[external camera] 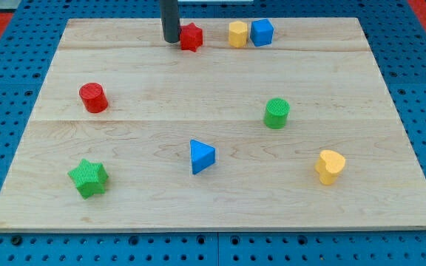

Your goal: Push the red circle towards the red star

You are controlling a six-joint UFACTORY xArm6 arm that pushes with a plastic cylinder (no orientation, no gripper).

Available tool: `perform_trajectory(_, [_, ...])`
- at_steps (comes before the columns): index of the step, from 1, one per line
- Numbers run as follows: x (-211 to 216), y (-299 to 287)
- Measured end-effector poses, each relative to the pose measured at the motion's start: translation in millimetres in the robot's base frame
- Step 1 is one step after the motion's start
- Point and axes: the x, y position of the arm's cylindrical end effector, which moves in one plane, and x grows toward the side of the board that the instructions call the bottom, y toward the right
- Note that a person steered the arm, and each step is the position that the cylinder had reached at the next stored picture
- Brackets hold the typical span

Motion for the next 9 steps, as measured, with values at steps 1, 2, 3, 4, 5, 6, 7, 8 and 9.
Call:
perform_trajectory(1, [0,0])
perform_trajectory(2, [36,-3])
perform_trajectory(3, [89,-8])
perform_trajectory(4, [148,-30])
perform_trajectory(5, [181,-78])
perform_trajectory(6, [199,-107])
perform_trajectory(7, [197,-135])
perform_trajectory(8, [178,-126])
perform_trajectory(9, [154,-125])
